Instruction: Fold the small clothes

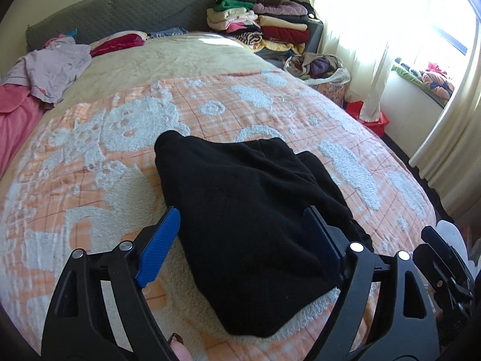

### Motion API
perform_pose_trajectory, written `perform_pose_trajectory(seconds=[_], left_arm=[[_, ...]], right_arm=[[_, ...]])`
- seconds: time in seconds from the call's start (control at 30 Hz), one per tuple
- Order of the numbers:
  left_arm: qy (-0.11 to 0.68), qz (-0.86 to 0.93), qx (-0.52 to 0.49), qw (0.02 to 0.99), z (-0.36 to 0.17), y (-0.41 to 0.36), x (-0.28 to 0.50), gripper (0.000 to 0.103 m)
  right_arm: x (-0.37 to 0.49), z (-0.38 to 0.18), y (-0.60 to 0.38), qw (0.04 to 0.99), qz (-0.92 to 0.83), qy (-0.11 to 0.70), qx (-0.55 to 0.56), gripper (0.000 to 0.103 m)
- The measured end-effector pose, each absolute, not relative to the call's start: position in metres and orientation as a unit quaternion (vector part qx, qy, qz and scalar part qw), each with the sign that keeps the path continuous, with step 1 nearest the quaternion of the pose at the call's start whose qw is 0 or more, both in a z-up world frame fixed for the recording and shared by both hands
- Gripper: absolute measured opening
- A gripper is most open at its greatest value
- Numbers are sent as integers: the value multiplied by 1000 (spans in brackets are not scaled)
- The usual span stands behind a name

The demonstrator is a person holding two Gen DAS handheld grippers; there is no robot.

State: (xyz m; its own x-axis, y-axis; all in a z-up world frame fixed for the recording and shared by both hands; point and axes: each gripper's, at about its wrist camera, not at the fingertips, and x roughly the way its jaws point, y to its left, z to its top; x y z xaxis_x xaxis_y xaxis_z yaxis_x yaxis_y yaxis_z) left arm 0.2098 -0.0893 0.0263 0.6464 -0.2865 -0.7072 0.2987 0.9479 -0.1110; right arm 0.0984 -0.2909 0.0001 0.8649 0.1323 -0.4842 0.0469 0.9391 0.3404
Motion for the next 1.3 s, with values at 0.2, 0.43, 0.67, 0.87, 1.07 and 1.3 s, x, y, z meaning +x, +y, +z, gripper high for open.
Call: perform_pose_trajectory(seconds=[0.2, 0.43, 0.67, 0.87, 1.07, 1.3], left_arm=[[366, -161, -1, 917, 44, -67, 180, 93], [349, -151, -1, 925, 50, -48, 148, 93], [346, -144, -6, 927, 43, -32, 120, 93], [341, -132, -7, 931, 35, -23, 100, 93], [327, -131, -3, 936, 31, -20, 80, 93], [347, -124, -14, 929, 8, -17, 68, 93]], right_arm=[[76, 14, -285, 957, 23, 242, 157, 97], [59, 18, -273, 961, 24, 240, 133, 98], [45, 17, -258, 964, 30, 242, 104, 98], [30, 17, -242, 970, 33, 231, 69, 98], [13, 15, -231, 975, 34, 218, 32, 98], [9, -7, -231, 967, 32, 250, 32, 98]])
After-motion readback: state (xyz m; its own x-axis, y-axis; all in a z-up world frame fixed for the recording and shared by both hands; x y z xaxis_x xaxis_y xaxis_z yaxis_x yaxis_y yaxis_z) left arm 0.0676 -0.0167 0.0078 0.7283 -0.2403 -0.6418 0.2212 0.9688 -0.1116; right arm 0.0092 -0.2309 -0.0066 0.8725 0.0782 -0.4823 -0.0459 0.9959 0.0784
